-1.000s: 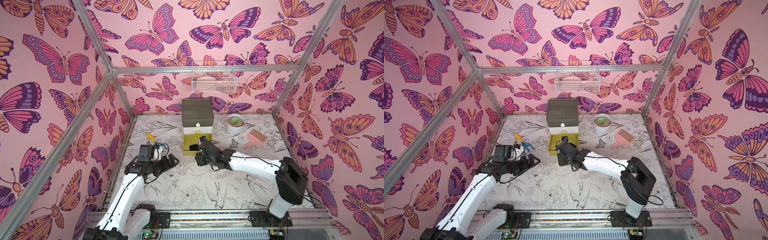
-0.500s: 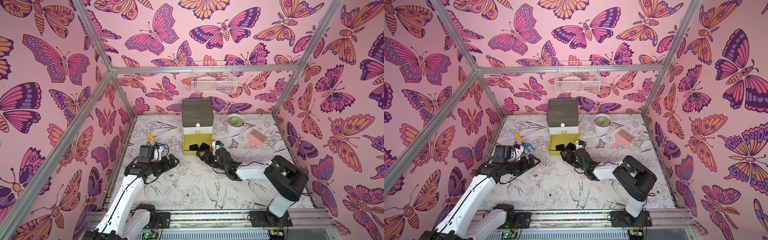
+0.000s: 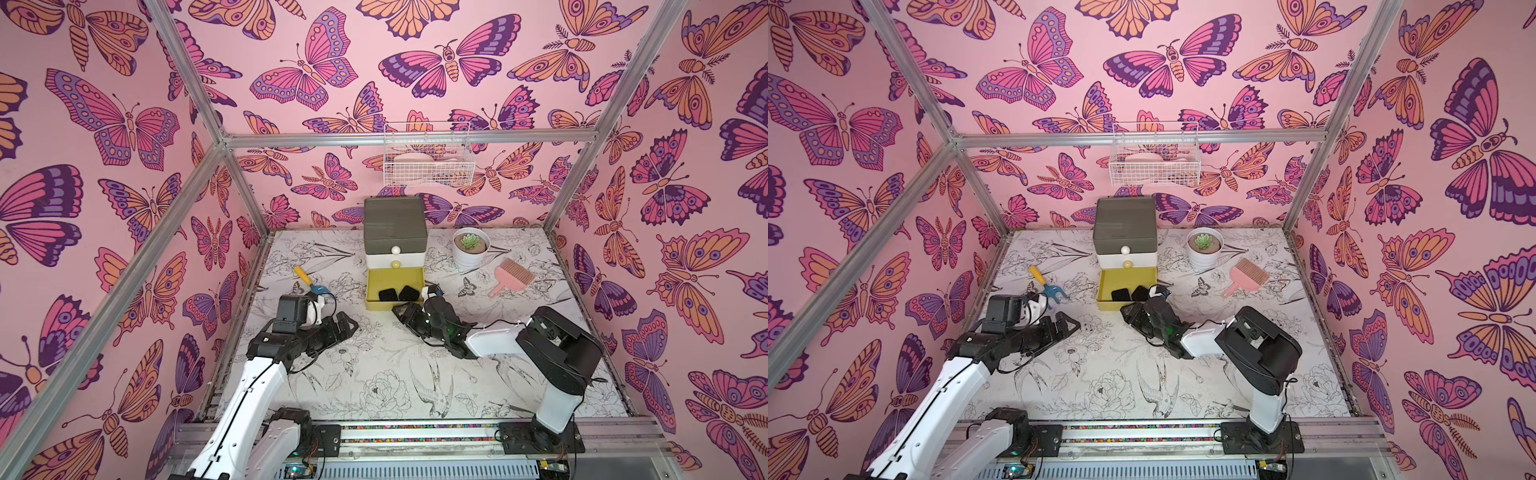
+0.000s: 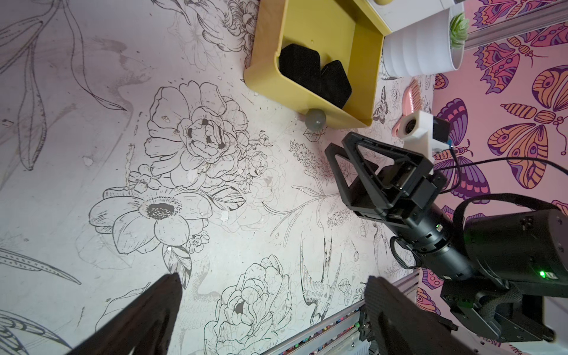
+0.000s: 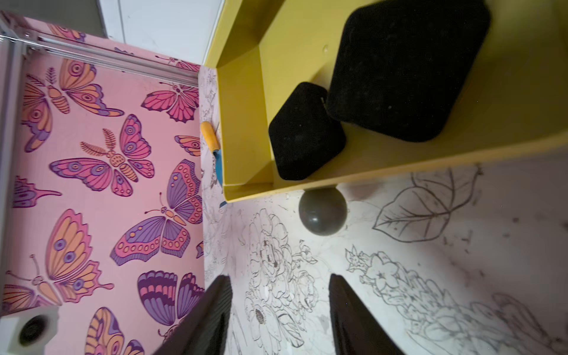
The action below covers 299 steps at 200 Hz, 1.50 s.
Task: Place the brooch boxes into the drawer by color
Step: Close the drawer in the storage box.
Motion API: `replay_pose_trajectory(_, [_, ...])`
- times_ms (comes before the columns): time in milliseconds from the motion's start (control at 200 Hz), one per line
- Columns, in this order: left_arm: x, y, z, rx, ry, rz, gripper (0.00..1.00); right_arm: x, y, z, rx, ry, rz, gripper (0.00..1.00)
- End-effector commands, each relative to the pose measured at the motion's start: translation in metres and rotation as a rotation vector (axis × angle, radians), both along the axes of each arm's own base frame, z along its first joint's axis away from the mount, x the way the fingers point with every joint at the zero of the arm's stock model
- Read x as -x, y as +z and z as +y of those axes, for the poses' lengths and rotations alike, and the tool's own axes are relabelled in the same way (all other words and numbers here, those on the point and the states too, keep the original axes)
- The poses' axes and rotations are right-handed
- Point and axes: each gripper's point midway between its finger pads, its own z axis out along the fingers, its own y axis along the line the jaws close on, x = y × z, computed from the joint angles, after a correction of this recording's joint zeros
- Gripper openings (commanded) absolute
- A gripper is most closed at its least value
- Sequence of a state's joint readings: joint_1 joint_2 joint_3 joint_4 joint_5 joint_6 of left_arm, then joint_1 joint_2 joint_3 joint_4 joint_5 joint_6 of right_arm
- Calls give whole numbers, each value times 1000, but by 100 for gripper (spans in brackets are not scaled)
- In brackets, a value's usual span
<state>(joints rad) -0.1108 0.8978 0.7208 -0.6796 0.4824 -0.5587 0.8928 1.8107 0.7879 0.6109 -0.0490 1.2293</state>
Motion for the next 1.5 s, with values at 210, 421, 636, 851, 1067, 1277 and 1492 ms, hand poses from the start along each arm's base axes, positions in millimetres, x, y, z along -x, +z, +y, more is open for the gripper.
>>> replay_pose_trajectory(210, [4,-5,-3,9,-13,19,100,-1,-19,-3,121,6,5,56])
replay_pose_trajectory(421, [5,-5,-3,11,-15,16,100,-10,-18,11,129,36,-17,55])
replay_pose_trajectory(636, [5,-4,-3,14,-17,16,100,-17,-26,13,143,34,-14,51])
replay_pose_trajectory(851, [5,-5,-4,13,-19,20,100,-19,-29,15,167,46,-11,49])
replay_pose_trajectory(1067, [5,-6,-3,12,-18,24,100,-25,-29,12,174,25,-24,47])
replay_pose_trajectory(1277, [4,-7,-3,11,-17,29,100,-32,-30,10,178,14,-31,43])
replay_pose_trajectory(1492, [4,-9,-3,8,-18,34,100,-40,-26,12,167,7,-42,38])
